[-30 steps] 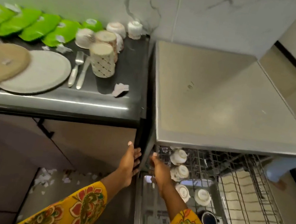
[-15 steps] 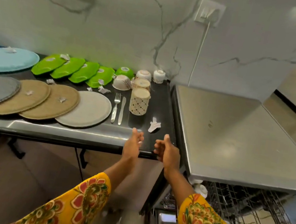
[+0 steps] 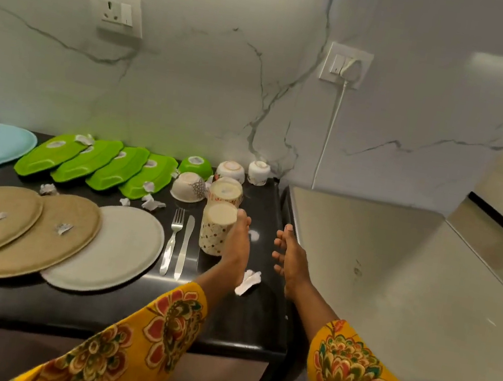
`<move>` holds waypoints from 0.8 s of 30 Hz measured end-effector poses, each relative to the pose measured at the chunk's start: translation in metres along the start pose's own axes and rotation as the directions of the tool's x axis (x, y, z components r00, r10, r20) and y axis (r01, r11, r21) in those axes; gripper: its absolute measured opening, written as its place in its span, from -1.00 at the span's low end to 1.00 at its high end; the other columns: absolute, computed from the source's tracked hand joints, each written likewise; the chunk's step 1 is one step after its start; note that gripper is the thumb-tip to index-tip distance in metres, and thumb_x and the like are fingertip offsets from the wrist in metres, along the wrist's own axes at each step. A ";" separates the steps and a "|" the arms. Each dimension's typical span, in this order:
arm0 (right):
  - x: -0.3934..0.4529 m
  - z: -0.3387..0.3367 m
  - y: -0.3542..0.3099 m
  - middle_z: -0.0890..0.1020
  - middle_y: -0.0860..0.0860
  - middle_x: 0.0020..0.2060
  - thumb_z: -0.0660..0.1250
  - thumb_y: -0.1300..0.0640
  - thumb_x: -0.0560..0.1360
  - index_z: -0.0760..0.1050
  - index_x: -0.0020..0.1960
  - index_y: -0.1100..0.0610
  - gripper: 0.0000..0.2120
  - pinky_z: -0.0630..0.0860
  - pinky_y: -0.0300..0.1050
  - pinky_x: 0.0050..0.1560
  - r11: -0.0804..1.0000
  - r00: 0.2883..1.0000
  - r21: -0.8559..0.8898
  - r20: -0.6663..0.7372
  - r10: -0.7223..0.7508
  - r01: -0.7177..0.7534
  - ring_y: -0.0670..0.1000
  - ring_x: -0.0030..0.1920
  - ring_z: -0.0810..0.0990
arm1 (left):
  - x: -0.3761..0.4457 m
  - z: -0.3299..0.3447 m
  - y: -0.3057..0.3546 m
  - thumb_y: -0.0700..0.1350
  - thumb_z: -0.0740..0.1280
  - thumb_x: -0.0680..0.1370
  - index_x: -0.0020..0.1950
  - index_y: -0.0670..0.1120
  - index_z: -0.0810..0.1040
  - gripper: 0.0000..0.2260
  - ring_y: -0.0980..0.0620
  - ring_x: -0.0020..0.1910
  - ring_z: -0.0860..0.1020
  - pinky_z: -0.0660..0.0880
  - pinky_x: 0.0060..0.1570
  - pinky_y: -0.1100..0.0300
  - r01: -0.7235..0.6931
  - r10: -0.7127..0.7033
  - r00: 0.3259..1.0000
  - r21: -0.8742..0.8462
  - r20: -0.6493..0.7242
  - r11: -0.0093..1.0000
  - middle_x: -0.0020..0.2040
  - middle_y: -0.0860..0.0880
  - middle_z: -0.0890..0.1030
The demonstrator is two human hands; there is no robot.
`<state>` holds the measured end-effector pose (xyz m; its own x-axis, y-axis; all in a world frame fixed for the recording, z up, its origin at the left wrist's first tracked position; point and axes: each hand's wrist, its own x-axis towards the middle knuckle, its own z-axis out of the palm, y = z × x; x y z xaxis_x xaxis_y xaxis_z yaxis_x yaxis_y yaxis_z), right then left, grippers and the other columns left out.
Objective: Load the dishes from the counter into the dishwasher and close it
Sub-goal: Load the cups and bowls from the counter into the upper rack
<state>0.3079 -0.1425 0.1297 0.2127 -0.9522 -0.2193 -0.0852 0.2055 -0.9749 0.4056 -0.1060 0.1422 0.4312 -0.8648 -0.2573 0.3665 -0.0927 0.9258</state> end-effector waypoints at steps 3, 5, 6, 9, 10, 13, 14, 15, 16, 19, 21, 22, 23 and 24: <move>0.042 0.004 -0.008 0.38 0.04 0.39 0.02 -0.23 0.58 0.29 0.45 0.05 -0.45 0.28 0.05 0.33 0.999 0.998 0.012 0.044 0.037 -0.038 0.13 0.36 0.36 | 0.036 0.017 0.008 0.18 -0.02 0.63 0.51 -0.06 0.22 -0.48 -0.04 0.48 0.20 0.11 0.45 0.03 0.029 -0.029 0.999 0.004 -0.016 1.000 0.51 -0.04 0.24; 0.068 0.005 -0.012 0.35 0.04 0.41 0.00 -0.25 0.57 0.29 0.45 0.03 -0.44 0.26 0.07 0.35 0.998 0.996 0.019 0.066 0.061 -0.062 0.13 0.39 0.34 | 0.060 0.029 0.015 0.23 0.00 0.61 0.53 -0.02 0.17 -0.44 -0.04 0.49 0.17 0.09 0.47 0.00 0.049 -0.049 0.998 -0.004 -0.046 0.999 0.52 -0.02 0.20; 0.081 0.006 -0.013 0.34 0.04 0.42 -0.02 -0.26 0.57 0.29 0.45 0.02 -0.43 0.24 0.08 0.36 0.997 0.995 0.025 0.077 0.070 -0.072 0.14 0.40 0.32 | 0.076 0.035 0.018 0.30 0.01 0.57 0.53 0.00 0.16 -0.39 -0.03 0.49 0.16 0.09 0.47 -0.01 0.059 -0.060 0.995 -0.025 -0.075 0.998 0.52 0.00 0.19; 0.122 0.009 -0.017 0.30 0.06 0.45 -0.09 -0.29 0.56 0.27 0.45 0.02 -0.39 0.18 0.11 0.41 0.994 0.990 0.043 0.098 0.097 -0.102 0.16 0.44 0.26 | 0.128 0.047 0.023 0.46 0.03 0.41 0.53 0.06 0.15 -0.21 -0.01 0.49 0.15 0.10 0.47 -0.05 0.106 -0.109 0.978 -0.029 -0.176 0.994 0.53 0.02 0.17; 0.134 0.011 -0.019 0.28 0.06 0.46 -0.12 -0.30 0.56 0.26 0.46 0.03 -0.38 0.15 0.12 0.42 0.993 0.989 0.047 0.103 0.105 -0.110 0.16 0.45 0.24 | 0.142 0.051 0.026 0.41 0.02 0.47 0.54 0.04 0.14 -0.27 -0.02 0.49 0.16 0.09 0.47 -0.05 0.110 -0.116 0.977 -0.043 -0.177 0.993 0.53 0.01 0.17; 0.170 0.015 -0.022 0.24 0.07 0.48 -0.18 -0.30 0.56 0.22 0.48 0.04 -0.35 0.09 0.10 0.45 0.991 0.987 0.065 0.118 0.105 -0.113 0.16 0.48 0.17 | 0.177 0.060 0.038 0.30 0.02 0.57 0.54 -0.01 0.12 -0.37 -0.08 0.48 0.19 0.12 0.47 -0.03 0.089 -0.114 0.965 -0.112 -0.238 0.990 0.52 -0.02 0.19; 0.181 0.016 -0.023 0.22 0.07 0.49 -0.19 -0.29 0.56 0.21 0.48 0.05 -0.35 0.07 0.09 0.45 0.992 0.987 0.070 0.124 0.099 -0.108 0.16 0.49 0.15 | 0.192 0.062 0.039 0.34 0.04 0.54 0.55 0.01 0.10 -0.33 -0.11 0.48 0.19 0.13 0.46 -0.04 0.087 -0.122 0.954 -0.136 -0.274 0.987 0.53 -0.04 0.17; 0.191 0.018 -0.025 0.21 0.07 0.49 -0.20 -0.28 0.56 0.20 0.49 0.05 -0.35 0.06 0.09 0.46 0.992 0.987 0.072 0.127 0.094 -0.104 0.16 0.49 0.14 | 0.206 0.064 0.039 0.38 0.06 0.49 0.55 0.03 0.08 -0.28 -0.13 0.48 0.18 0.13 0.46 -0.06 0.091 -0.136 0.942 -0.156 -0.308 0.984 0.53 -0.04 0.16; 0.201 0.020 -0.027 0.19 0.07 0.50 -0.20 -0.28 0.56 0.19 0.49 0.05 -0.35 0.04 0.09 0.47 0.992 0.988 0.075 0.128 0.089 -0.099 0.15 0.50 0.12 | 0.225 0.064 0.033 0.43 0.08 0.42 0.54 0.04 0.07 -0.20 -0.15 0.48 0.18 0.13 0.46 -0.08 0.097 -0.154 0.926 -0.177 -0.346 0.979 0.53 -0.05 0.16; 0.233 0.027 -0.035 0.15 0.05 0.51 -0.21 -0.29 0.56 0.15 0.51 0.04 -0.35 0.01 0.09 0.47 0.992 0.989 0.089 0.127 0.078 -0.090 0.13 0.51 0.09 | 0.272 0.065 0.021 0.51 0.11 0.27 0.53 0.07 0.13 -0.08 -0.12 0.47 0.21 0.15 0.45 -0.04 0.149 -0.227 0.899 -0.225 -0.374 0.963 0.51 -0.07 0.21; 0.251 0.032 -0.042 0.12 0.04 0.52 -0.22 -0.28 0.57 0.11 0.52 0.02 -0.36 -0.01 0.09 0.47 0.991 0.987 0.086 0.137 0.088 -0.100 0.11 0.51 0.07 | 0.276 0.070 0.032 0.46 0.11 0.38 0.49 0.05 0.23 -0.22 -0.09 0.42 0.27 0.20 0.42 0.03 0.165 -0.238 0.911 -0.230 -0.338 0.959 0.46 -0.05 0.29; 0.259 0.033 -0.046 0.12 0.03 0.52 -0.22 -0.28 0.57 0.10 0.52 0.00 -0.37 -0.01 0.08 0.47 0.991 0.985 0.082 0.145 0.096 -0.108 0.10 0.51 0.08 | 0.276 0.074 0.040 0.39 0.08 0.47 0.47 0.02 0.29 -0.32 -0.09 0.38 0.31 0.24 0.39 0.05 0.154 -0.221 0.922 -0.220 -0.319 0.963 0.41 -0.05 0.34; 0.266 0.034 -0.049 0.13 0.02 0.52 -0.22 -0.28 0.57 0.09 0.52 -0.01 -0.38 0.01 0.07 0.47 0.990 0.983 0.079 0.152 0.100 -0.113 0.09 0.51 0.09 | 0.278 0.076 0.044 0.33 0.07 0.53 0.44 -0.01 0.32 -0.39 -0.11 0.35 0.36 0.28 0.37 0.04 0.146 -0.207 0.931 -0.215 -0.300 0.966 0.39 -0.09 0.38; 0.272 0.034 -0.052 0.15 0.03 0.51 -0.21 -0.27 0.58 0.10 0.52 -0.01 -0.40 0.03 0.05 0.46 0.990 0.982 0.078 0.159 0.103 -0.116 0.09 0.50 0.11 | 0.281 0.078 0.048 0.30 0.06 0.55 0.43 -0.03 0.34 -0.42 -0.12 0.32 0.38 0.32 0.35 0.01 0.141 -0.208 0.932 -0.232 -0.296 0.962 0.38 -0.12 0.40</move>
<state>0.4032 -0.4047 0.1199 0.3554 -0.8778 -0.3213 -0.0327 0.3318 -0.9428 0.4802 -0.3915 0.1357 0.5697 -0.6408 -0.5146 0.6047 -0.0971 0.7905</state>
